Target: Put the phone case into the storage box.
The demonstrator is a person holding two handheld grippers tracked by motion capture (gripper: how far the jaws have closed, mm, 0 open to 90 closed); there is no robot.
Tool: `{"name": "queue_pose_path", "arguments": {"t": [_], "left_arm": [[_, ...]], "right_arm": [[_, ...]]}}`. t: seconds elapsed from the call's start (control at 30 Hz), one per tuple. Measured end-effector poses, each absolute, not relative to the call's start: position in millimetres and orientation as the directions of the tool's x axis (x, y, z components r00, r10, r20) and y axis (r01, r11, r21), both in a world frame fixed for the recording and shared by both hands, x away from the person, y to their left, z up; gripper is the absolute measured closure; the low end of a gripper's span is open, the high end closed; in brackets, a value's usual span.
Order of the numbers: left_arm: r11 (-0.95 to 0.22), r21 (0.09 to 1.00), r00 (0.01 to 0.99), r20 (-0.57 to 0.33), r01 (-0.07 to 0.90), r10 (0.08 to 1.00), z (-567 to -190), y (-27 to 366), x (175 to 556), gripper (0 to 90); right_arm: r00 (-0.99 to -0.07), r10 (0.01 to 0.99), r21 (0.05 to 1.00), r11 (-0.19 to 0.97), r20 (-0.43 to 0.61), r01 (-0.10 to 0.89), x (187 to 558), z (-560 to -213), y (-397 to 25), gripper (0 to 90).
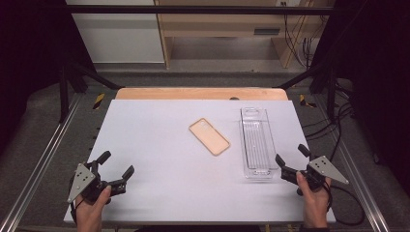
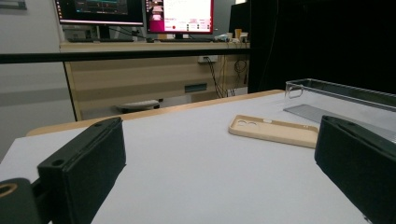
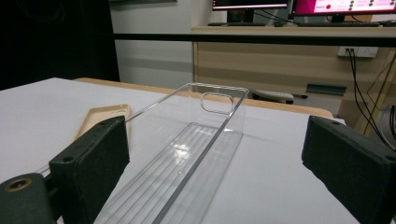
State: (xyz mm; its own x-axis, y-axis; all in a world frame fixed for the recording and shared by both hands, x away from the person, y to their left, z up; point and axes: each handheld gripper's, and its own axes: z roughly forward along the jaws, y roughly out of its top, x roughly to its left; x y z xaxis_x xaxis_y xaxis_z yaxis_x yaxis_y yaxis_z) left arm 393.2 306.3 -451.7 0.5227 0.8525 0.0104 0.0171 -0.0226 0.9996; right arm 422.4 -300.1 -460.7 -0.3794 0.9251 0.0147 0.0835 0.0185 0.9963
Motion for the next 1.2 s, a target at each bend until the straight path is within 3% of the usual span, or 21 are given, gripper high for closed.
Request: {"name": "queue_pose_path", "arguments": {"t": [0.27, 0.67, 1.1, 1.2], "left_arm": [[-0.022, 0.999, 0.535, 0.005, 0.025, 0.845, -452, 306, 389, 1.8], [-0.020, 0.999, 0.541, 0.002, 0.027, 0.841, -450, 307, 389, 1.7], [-0.003, 1.000, 0.535, -0.013, 0.030, 0.845, -450, 310, 390, 1.7], [-0.002, 1.000, 0.535, -0.014, 0.030, 0.844, -450, 311, 390, 1.7]], "right_arm": [[-0.359, 0.931, 0.994, -0.018, 0.057, 0.110, 421, -429, -284, 3.9], [-0.396, 0.917, 0.985, 0.105, -0.042, 0.139, 448, -355, -208, 3.8], [-0.366, 0.930, 0.961, 0.125, -0.028, 0.245, 495, -355, -113, 6.9], [-0.341, 0.937, 0.955, 0.163, -0.072, 0.248, 502, -360, -99, 8.0]]}}
